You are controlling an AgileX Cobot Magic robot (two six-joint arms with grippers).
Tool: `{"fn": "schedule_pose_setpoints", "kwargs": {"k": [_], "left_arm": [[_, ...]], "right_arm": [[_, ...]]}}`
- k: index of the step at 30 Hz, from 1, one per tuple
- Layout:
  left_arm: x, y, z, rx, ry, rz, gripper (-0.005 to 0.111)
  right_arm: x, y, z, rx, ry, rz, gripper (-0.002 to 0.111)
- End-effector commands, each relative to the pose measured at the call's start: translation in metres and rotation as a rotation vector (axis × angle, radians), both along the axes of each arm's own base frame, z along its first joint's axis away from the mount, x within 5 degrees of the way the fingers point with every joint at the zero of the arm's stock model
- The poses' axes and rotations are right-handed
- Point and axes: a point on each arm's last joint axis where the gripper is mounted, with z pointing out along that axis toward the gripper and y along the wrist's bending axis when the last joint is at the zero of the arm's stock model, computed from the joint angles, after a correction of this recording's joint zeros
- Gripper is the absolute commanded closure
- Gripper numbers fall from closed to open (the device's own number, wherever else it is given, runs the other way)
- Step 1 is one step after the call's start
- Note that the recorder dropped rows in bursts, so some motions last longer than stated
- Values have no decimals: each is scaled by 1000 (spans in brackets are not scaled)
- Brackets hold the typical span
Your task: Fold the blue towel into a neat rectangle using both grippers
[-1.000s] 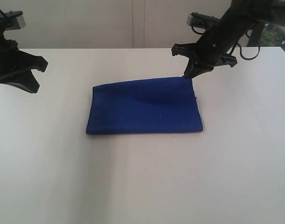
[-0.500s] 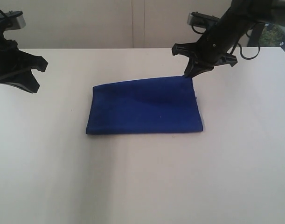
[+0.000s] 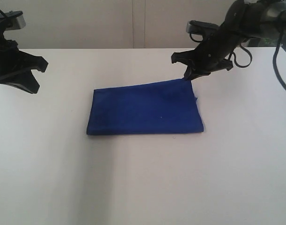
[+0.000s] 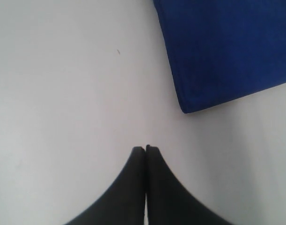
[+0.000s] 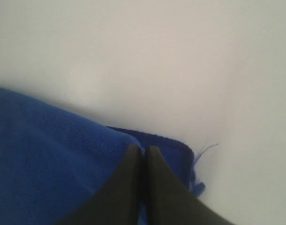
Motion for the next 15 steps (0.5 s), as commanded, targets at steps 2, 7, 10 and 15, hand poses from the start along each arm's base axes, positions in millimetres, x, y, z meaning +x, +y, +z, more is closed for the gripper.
{"fn": "schedule_pose_setpoints", "kwargs": {"k": [2,7,10,15], "left_arm": [[-3,-1,1,-6,5,-4,107],[-3,-1,1,-6,5,-4,107],[-3,-1,1,-6,5,-4,107],[-3,-1,1,-6,5,-4,107]], "right_arm": [[7,-6,-11,-25,-34,7,108],[10,-6,-26,-32,-25,2,108],[11,-6,-32,-47,-30,27,107],[14,-6,-33,-51,-58,25,88]]}}
